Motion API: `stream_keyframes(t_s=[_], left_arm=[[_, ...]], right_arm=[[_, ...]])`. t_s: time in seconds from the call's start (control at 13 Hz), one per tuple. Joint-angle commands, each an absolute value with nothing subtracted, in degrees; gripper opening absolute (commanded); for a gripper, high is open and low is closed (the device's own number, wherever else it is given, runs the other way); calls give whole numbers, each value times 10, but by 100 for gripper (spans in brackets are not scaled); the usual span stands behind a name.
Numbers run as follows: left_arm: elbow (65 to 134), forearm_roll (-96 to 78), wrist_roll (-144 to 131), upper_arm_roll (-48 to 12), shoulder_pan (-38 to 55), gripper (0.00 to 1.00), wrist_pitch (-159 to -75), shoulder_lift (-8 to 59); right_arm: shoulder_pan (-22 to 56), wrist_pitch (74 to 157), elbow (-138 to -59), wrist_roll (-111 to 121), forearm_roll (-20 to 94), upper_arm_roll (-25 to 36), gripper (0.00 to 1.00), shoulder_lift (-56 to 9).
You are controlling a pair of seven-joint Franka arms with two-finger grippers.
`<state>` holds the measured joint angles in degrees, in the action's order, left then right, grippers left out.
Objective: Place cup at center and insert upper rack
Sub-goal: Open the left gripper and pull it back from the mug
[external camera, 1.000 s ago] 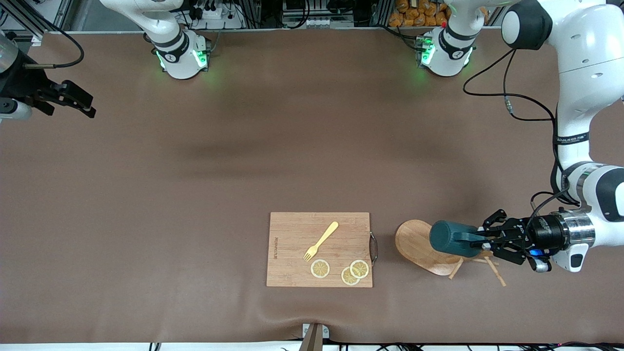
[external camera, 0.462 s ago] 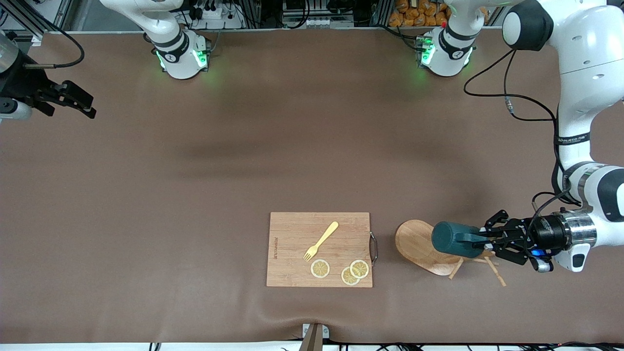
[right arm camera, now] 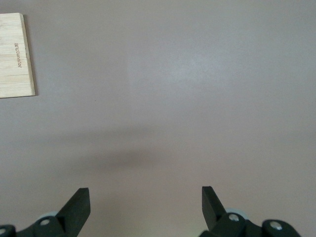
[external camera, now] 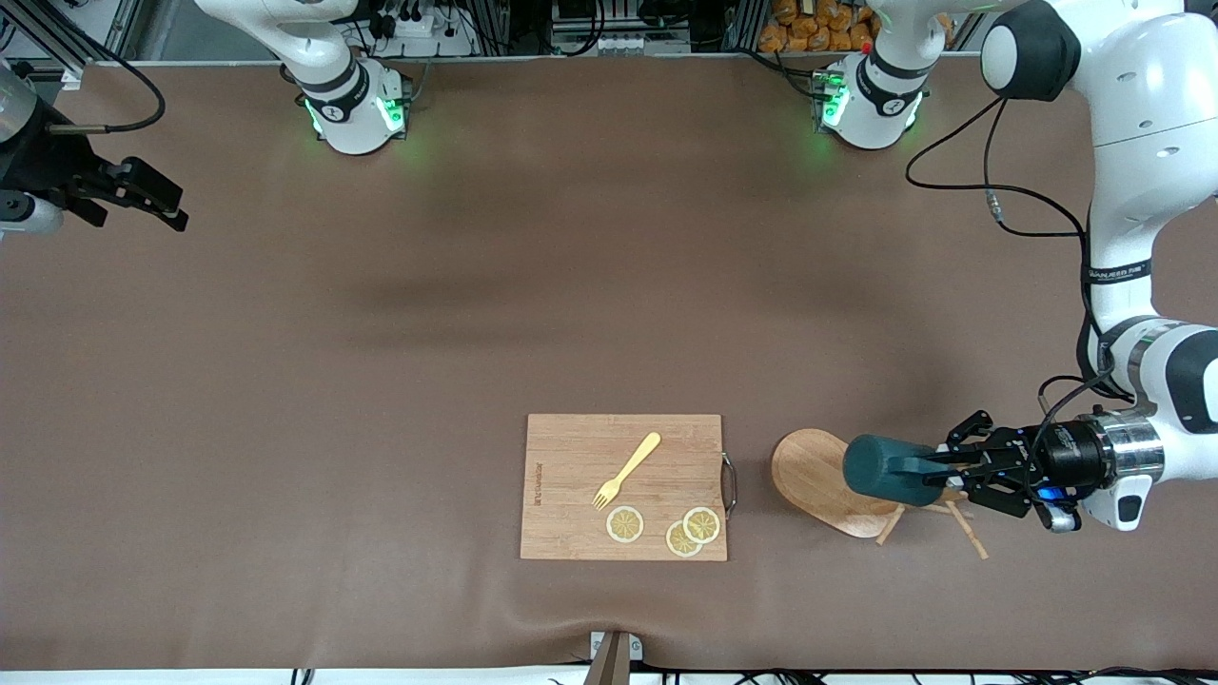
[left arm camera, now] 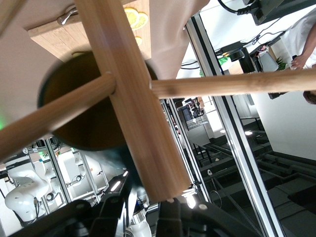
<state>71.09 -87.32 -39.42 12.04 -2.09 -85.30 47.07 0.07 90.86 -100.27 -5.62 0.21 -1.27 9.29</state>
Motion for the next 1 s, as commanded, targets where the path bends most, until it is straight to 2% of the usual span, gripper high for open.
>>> stream_keyframes(t_s=[0.0,0.31,0.54,0.92], left_arm=[[697,-890,-386,117,-21,100,-844,476],[697,-899,-391,114,-30,100,-841,463],[698,-887,-391,125,-31,100,-831,423],[698,-752,-390,120,-18,100,-832,353]], right_arm=[[6,909,-1015,-60,9,-11,100,108],[5,910,-1015,-59,9,-9,100,108],[5,910,-1016,-59,9,-10,100,108],[6,913,-1016,-58,11,-10,100,107]])
